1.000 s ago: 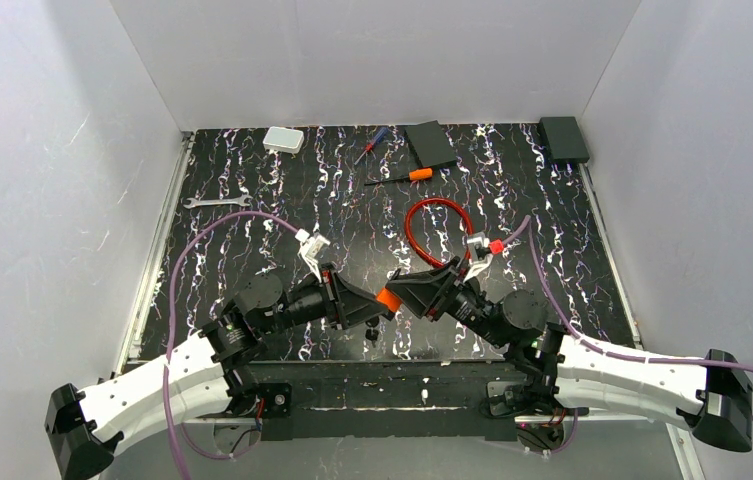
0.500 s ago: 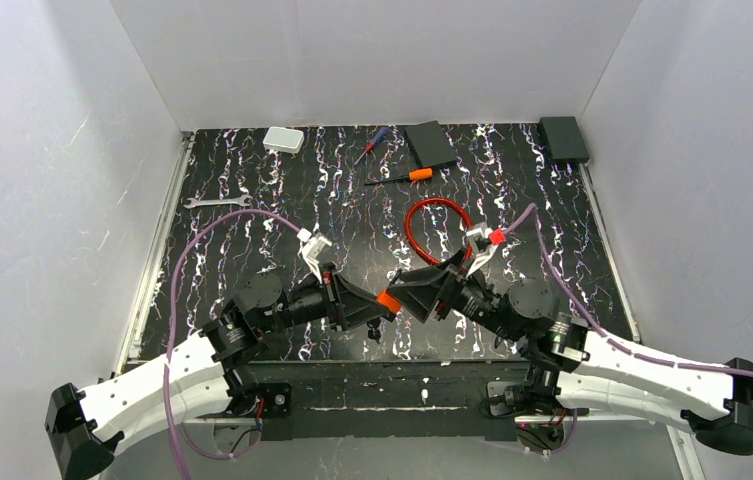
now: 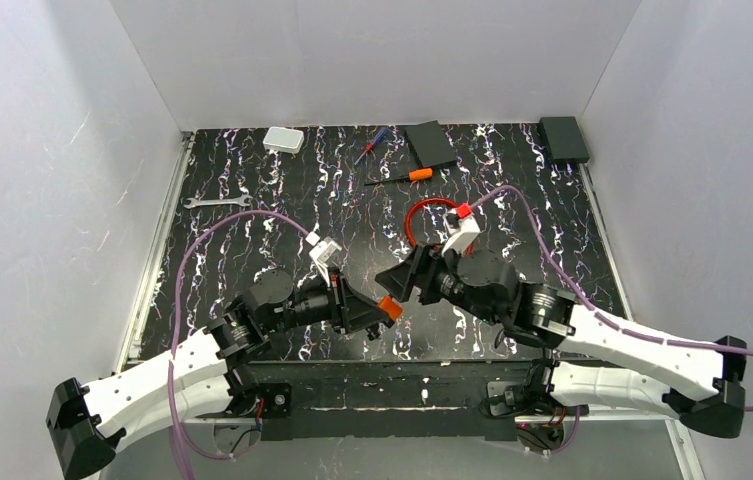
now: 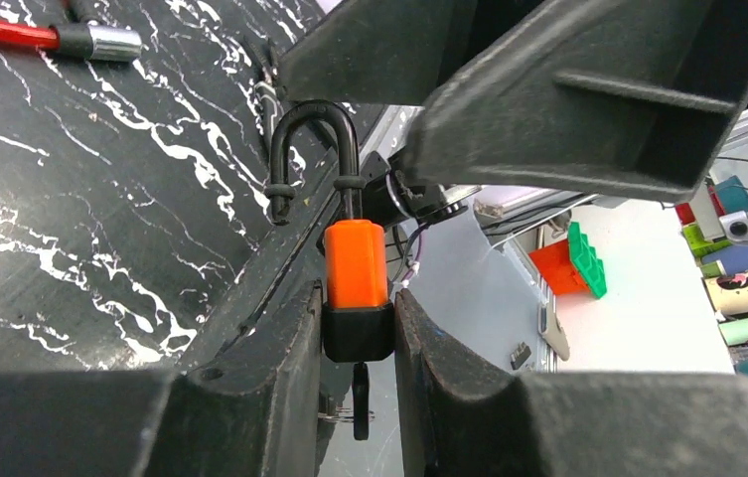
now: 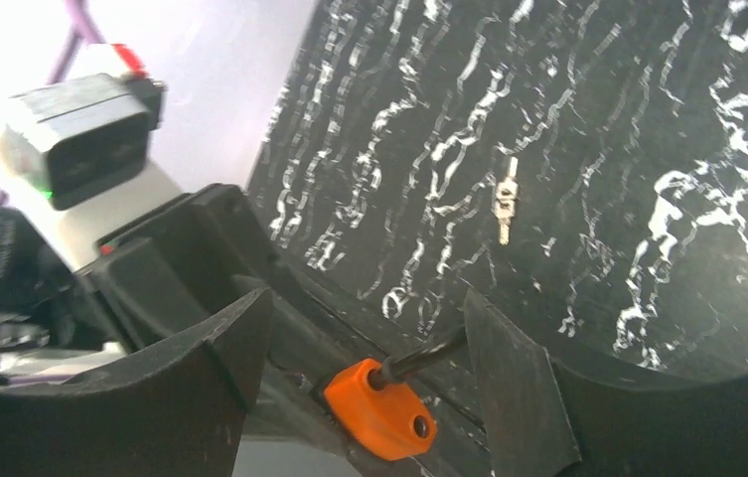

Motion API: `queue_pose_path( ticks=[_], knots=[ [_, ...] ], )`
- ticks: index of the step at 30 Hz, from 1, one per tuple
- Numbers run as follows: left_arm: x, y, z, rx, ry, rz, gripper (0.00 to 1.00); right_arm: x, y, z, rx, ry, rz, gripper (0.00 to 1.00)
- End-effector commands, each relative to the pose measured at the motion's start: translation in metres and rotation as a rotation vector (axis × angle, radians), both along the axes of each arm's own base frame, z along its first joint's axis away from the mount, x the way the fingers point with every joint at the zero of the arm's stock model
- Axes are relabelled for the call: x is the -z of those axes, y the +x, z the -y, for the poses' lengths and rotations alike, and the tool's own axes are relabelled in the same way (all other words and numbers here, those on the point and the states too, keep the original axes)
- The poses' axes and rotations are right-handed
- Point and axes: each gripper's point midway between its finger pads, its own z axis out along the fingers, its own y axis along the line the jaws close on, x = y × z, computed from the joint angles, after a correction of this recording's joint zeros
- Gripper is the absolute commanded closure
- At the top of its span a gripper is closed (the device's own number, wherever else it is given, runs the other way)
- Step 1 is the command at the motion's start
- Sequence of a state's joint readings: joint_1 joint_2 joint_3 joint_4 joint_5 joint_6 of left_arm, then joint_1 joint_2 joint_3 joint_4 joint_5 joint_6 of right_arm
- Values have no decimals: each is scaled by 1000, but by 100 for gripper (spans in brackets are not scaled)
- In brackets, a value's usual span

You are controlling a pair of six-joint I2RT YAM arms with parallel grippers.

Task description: Unlock with the key

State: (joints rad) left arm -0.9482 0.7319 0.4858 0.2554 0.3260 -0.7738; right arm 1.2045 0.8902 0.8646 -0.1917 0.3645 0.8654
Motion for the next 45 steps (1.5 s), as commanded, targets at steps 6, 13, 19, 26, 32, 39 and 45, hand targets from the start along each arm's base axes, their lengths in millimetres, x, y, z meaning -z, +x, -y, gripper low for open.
queue_pose_path(
  ticks=[6,13,19,26,32,39,45],
  knots=[
    [-43,3,1,-6,-95,97,100,5,2,-10,15,-35,-64,32],
    [-44,6,-2,-27,-87,113,100,9,13,16,155,-103,-112,17],
    [-42,9,0,-30,-72,115,100,13,9,9,138,-56,-147,23],
    [-42,8,2,-21,-70,108,100,20,7,-15,75,-51,-153,42],
    [-43,5,-1,-18,-84,97,100,1,11,-22,30,10,-34,62],
    [-51,-2,-6,-14,-128,82,100,-27,-7,-28,-157,129,239,80],
    [-57,-8,-7,8,-154,67,100,-48,-30,-25,-293,215,452,88]
  ],
)
